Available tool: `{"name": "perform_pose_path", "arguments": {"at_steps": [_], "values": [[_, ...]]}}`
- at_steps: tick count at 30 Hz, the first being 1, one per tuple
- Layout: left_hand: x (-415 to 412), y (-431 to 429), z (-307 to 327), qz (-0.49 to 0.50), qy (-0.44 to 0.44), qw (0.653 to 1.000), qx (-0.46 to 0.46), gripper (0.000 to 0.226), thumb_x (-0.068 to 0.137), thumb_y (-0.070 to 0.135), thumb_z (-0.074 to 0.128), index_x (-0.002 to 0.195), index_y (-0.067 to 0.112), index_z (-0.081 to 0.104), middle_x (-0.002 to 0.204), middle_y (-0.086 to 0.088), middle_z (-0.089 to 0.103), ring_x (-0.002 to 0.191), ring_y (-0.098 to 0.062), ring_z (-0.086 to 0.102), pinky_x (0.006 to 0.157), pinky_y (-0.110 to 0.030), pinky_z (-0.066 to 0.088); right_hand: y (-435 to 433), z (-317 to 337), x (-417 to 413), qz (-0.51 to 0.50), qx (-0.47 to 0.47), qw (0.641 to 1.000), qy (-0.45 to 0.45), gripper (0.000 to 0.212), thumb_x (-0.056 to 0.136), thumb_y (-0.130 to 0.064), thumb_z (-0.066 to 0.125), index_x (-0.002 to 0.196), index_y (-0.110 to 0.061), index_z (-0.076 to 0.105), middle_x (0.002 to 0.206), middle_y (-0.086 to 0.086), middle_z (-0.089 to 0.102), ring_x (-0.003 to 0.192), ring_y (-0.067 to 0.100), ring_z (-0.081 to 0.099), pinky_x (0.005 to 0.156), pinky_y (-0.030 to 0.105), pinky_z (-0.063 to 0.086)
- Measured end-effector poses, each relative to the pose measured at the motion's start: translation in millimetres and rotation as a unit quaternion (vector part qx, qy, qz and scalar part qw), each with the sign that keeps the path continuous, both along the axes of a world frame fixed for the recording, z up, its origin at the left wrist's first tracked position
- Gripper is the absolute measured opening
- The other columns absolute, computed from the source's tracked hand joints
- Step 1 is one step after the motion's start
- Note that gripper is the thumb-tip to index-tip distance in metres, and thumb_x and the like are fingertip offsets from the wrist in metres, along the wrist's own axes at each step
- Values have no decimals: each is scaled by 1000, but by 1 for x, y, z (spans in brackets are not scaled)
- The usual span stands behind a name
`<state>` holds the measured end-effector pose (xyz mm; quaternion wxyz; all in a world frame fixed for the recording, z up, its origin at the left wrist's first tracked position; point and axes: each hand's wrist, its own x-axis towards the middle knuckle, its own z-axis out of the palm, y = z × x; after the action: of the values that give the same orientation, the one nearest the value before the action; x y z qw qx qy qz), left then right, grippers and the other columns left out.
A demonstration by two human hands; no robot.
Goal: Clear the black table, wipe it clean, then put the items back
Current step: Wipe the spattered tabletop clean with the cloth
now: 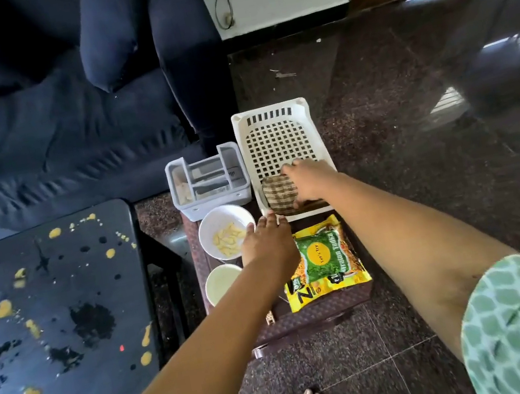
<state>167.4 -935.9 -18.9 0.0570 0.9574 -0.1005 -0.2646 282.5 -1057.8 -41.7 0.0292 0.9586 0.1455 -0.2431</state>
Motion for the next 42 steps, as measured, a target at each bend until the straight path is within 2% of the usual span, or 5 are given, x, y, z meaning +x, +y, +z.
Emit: {"name": "perform_pose_path", "arguments": {"at_steps": [11, 20, 25, 36, 42], "values": [[-13, 23, 25, 117, -26, 972, -204, 34, 92, 15, 46, 125, 10, 53, 127, -13, 56, 115, -34, 54, 90, -41, 46, -17, 41, -17, -250, 189, 950, -17, 32, 69, -35, 81, 89, -14, 66, 95, 12, 69, 79, 22, 60, 69, 31, 45], [-19, 178, 47, 438, -45, 621, -648, 11, 91, 22, 63, 97, 12, 64, 80, 6, 68, 73, -4, 61, 74, -24, 50, 174, 110, -79, -246, 552, 794, 67, 17, 74, -32, 79, 88, -24, 71, 86, -6, 75, 84, 10, 70, 82, 31, 52], [-13, 290, 17, 556, -31, 569, -606, 26, 91, 15, 60, 67, 11, 54, 61, -3, 56, 56, -13, 50, 55, -28, 42, 297, 54, -69, -337, 597, 706, 177, 23, 84, -12, 68, 107, -14, 61, 94, 4, 71, 82, 15, 68, 68, 24, 52], [24, 424, -68, 449, -1, 838, -311, 32, 90, 18, 59, 122, 21, 58, 109, 4, 64, 102, -18, 60, 86, -30, 48, 391, -50, -30, -444, 480, 751, 94, 44, 94, -18, 55, 136, -15, 43, 121, 2, 57, 107, 23, 58, 95, 42, 48], [31, 443, -94, 178, 19, 981, -72, 76, 93, 31, 56, 152, 21, 8, 160, 1, 5, 148, -19, 3, 120, -36, 10, 390, -80, -15, -417, 337, 843, 35, 40, 96, -27, 50, 133, -14, 42, 129, 15, 52, 114, 31, 50, 97, 43, 43]]}}
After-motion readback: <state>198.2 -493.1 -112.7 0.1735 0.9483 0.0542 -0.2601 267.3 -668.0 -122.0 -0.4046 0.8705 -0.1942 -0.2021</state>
